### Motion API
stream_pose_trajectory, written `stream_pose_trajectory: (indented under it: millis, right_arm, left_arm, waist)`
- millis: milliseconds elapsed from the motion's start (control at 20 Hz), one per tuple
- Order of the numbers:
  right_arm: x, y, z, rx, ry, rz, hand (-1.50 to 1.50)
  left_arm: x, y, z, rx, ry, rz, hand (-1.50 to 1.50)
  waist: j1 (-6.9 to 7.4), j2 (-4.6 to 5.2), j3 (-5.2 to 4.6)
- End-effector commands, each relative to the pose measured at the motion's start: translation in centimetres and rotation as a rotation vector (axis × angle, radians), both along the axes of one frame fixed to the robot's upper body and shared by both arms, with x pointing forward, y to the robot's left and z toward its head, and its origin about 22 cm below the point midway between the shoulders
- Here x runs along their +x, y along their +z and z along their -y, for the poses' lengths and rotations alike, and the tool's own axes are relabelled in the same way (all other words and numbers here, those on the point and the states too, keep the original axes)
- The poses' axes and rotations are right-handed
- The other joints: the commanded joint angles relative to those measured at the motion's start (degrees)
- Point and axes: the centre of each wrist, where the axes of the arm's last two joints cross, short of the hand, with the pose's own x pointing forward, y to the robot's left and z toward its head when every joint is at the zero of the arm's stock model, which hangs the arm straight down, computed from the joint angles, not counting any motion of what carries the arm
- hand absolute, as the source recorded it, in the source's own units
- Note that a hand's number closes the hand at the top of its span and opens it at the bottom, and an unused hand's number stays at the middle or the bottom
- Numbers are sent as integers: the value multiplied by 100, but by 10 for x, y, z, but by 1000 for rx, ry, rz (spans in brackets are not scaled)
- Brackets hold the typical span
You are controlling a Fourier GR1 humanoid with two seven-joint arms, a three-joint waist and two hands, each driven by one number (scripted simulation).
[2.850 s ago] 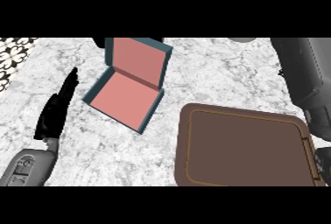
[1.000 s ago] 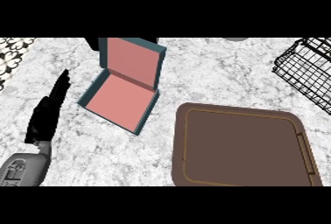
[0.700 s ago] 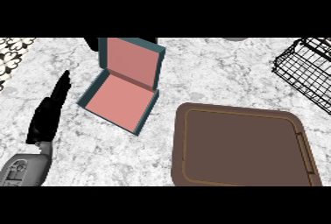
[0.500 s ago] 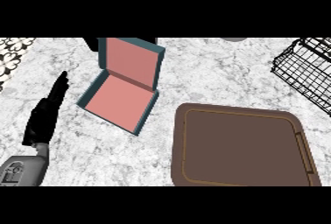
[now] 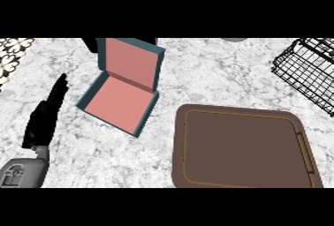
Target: Pick the lemon from the tray and place it in the tiered basket
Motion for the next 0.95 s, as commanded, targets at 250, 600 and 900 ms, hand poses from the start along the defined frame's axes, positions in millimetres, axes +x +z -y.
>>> stream_pose_trajectory:
  millis: [250, 600, 900]
  right_arm:
    - [-11, 38, 2, 84, -125, 109, -150]
    - [-53, 23, 28, 192, -75, 157, -150]
    - [-103, 22, 31, 152, -5, 238, -150]
  left_arm:
    - [-5, -14, 0, 6, 46, -17, 0]
    - [-17, -3, -22, 0, 89, -45, 0]
    - [-19, -9, -16, -4, 123, -42, 0]
  waist:
    - [-229, -96, -14]
    - [-552, -229, -14]
    - [-738, -237, -11]
